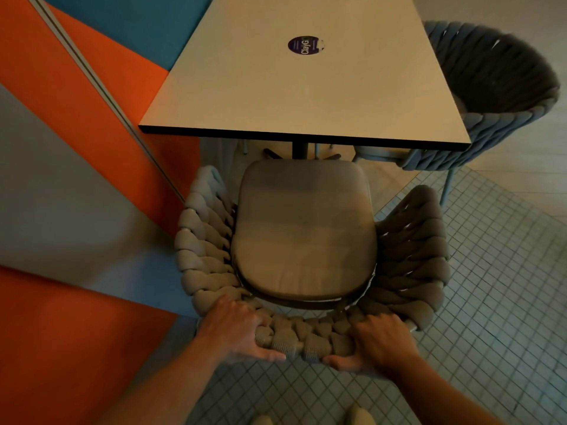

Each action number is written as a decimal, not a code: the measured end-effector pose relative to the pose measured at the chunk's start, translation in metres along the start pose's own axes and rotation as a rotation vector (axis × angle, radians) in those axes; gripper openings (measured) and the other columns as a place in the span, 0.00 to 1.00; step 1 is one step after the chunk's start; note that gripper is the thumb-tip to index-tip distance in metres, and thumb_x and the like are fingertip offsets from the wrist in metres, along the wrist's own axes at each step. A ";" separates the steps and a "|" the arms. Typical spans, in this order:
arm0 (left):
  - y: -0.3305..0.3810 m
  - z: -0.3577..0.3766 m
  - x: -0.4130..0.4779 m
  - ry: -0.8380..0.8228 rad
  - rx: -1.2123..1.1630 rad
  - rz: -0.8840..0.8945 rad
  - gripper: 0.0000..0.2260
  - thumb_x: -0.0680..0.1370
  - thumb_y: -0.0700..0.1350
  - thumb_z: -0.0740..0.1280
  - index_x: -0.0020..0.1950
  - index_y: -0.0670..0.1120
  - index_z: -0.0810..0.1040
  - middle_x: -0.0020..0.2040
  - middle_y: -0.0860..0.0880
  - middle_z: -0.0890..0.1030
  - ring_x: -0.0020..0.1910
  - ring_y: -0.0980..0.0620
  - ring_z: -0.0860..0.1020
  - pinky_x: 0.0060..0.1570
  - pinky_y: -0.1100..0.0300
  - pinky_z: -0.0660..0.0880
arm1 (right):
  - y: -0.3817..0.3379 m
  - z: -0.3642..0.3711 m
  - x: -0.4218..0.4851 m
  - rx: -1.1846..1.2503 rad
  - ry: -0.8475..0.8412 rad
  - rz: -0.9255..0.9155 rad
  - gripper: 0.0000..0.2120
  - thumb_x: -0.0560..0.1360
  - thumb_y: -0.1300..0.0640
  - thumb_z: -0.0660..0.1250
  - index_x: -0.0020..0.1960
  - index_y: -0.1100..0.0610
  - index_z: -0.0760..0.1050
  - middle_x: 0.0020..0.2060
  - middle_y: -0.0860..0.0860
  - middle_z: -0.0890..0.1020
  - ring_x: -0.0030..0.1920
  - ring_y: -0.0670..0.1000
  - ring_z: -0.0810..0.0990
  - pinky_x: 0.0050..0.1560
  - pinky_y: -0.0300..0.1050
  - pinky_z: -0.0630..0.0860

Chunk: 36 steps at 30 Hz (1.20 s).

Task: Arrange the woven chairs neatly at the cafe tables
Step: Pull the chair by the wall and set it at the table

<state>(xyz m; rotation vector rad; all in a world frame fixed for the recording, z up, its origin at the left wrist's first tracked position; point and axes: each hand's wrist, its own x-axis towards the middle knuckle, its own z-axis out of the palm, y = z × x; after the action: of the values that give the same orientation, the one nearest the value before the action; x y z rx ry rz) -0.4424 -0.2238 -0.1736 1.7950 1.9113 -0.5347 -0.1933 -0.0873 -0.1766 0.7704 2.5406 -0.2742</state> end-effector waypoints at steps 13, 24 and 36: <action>-0.015 0.010 0.013 0.125 0.026 0.031 0.52 0.54 0.86 0.38 0.45 0.48 0.81 0.42 0.48 0.84 0.44 0.48 0.80 0.58 0.49 0.73 | -0.003 0.003 0.010 0.011 0.060 0.021 0.48 0.58 0.13 0.41 0.41 0.51 0.78 0.36 0.47 0.80 0.32 0.45 0.72 0.37 0.43 0.69; -0.013 0.014 0.012 0.088 0.022 0.037 0.56 0.52 0.87 0.33 0.47 0.48 0.80 0.43 0.48 0.83 0.43 0.48 0.78 0.59 0.47 0.71 | -0.002 0.009 0.008 0.000 0.073 -0.014 0.49 0.57 0.13 0.40 0.39 0.52 0.78 0.35 0.47 0.80 0.32 0.47 0.73 0.34 0.42 0.66; -0.009 0.015 0.021 0.115 0.039 0.036 0.58 0.52 0.87 0.32 0.49 0.48 0.81 0.44 0.47 0.84 0.45 0.47 0.80 0.58 0.47 0.72 | 0.008 0.003 0.008 -0.013 0.087 -0.023 0.44 0.60 0.14 0.40 0.38 0.50 0.75 0.29 0.45 0.71 0.28 0.44 0.67 0.31 0.40 0.65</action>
<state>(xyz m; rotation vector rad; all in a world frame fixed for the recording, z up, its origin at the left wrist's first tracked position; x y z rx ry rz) -0.4508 -0.2162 -0.1980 1.9184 1.9523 -0.4685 -0.1932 -0.0782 -0.1835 0.7637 2.6316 -0.2363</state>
